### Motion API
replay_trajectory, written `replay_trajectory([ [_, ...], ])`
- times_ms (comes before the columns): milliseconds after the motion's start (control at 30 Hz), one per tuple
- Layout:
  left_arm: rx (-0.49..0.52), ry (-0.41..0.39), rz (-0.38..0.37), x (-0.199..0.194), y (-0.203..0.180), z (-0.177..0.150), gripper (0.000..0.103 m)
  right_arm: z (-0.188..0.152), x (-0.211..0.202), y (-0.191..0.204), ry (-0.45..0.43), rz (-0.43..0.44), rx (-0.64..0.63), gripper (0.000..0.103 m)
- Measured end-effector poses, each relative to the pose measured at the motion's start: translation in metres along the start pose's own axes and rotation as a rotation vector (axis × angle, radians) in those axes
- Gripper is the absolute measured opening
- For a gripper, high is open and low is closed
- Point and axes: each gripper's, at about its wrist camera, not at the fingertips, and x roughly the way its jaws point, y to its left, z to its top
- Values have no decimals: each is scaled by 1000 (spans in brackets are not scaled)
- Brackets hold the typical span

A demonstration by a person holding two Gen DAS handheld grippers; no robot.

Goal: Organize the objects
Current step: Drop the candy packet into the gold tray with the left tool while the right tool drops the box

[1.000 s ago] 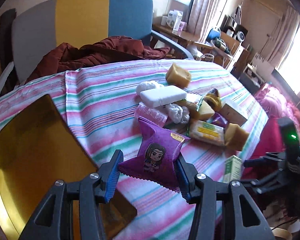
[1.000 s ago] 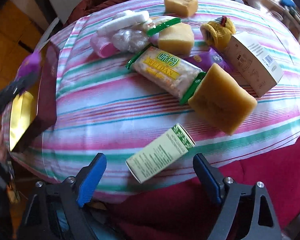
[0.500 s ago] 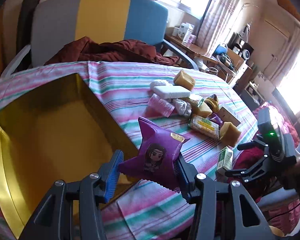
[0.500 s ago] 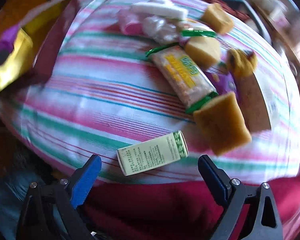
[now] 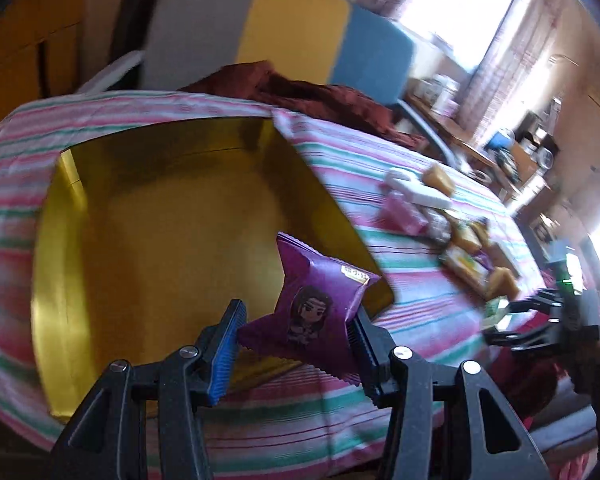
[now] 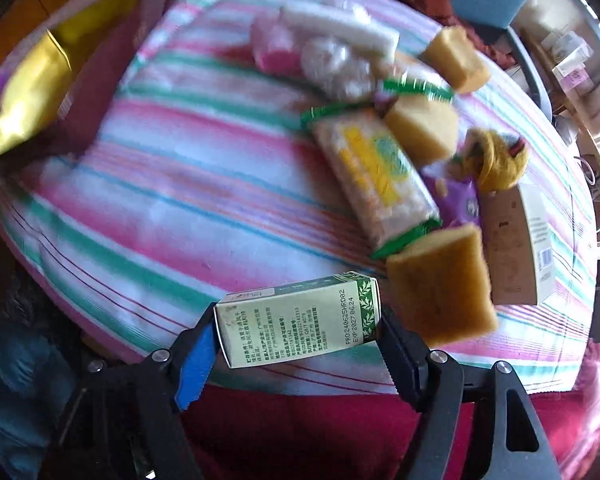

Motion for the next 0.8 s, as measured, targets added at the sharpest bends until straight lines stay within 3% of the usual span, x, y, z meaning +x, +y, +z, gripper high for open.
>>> replay_trajectory([
  [133, -83, -9, 81, -4, 27, -9, 51, 17, -30, 17, -126, 44, -12, 75],
  [200, -105, -12, 122, -6, 38, -12, 51, 44, -39, 37, -195, 89, -17, 75],
  [400, -122, -27, 247, -14, 61, -20, 56, 98, -72, 117, -426, 298, -76, 78],
  [433, -123, -31, 278, -15, 64, -22, 57, 106, -73, 126, -440, 322, -77, 78],
  [500, -130, -31, 293, -18, 70, -26, 59, 125, -70, 154, -463, 355, -71, 89],
  [600, -144, -43, 312, -21, 76, -29, 61, 141, -55, 184, -431, 402, -90, 93],
  [800, -115, -144, 330, -37, 78, -38, 71, 127, -46, 222, -422, 300, -143, 91],
])
